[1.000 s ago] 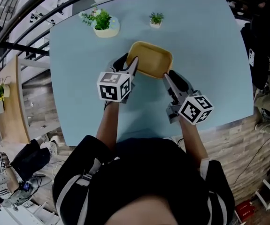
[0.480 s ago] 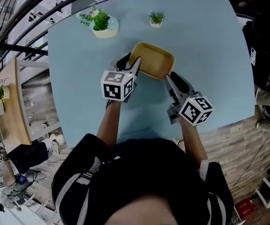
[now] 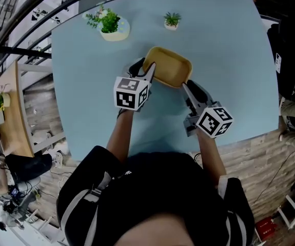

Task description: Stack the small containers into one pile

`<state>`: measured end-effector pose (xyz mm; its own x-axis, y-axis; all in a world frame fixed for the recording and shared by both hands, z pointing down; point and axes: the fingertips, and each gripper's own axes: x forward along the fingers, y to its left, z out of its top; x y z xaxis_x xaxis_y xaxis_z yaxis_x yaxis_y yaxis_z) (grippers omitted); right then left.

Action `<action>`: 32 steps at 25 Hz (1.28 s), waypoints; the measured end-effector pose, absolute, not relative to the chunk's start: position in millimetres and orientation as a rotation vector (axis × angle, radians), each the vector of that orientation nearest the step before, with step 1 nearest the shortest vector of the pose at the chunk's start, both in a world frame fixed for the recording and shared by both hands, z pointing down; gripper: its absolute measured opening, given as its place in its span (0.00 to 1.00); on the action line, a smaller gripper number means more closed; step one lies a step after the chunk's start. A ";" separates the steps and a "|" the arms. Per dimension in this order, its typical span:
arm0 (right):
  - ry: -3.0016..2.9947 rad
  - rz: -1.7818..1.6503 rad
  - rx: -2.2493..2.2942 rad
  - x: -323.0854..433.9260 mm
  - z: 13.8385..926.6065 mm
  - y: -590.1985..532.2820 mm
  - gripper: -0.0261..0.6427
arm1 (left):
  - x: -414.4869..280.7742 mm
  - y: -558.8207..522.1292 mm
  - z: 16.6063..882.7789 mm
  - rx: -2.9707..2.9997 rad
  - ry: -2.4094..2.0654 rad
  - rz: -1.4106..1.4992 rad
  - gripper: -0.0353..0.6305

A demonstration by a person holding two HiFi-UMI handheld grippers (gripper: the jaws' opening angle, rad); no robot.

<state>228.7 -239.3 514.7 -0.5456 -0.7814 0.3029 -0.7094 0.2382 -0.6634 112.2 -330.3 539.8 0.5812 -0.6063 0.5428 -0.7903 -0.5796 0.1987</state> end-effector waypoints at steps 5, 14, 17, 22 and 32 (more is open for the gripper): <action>2.412 -1.219 -1.439 227.6 519.1 -240.5 0.25 | 111.0 -331.5 545.0 2.382 -1.128 0.606 0.25; 2.413 -1.224 -1.431 228.2 520.5 -241.8 0.27 | 109.8 -331.0 549.1 2.356 -1.134 0.594 0.25; 2.412 -1.217 -1.425 230.1 518.0 -242.1 0.27 | 108.5 -330.5 547.2 2.353 -1.141 0.586 0.25; 2.414 -1.179 -1.443 237.1 508.3 -241.3 0.27 | 103.0 -330.4 537.2 2.356 -1.171 0.563 0.25; 2.451 -1.076 -1.377 229.4 476.8 -240.1 0.23 | 104.8 -315.5 496.5 2.417 -1.177 0.428 0.25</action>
<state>229.4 -240.1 476.8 -0.5746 -0.7886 0.2191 -0.6950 0.3287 -0.6395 104.8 -315.5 496.5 0.5952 -0.6703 0.4431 -0.7984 -0.5558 0.2317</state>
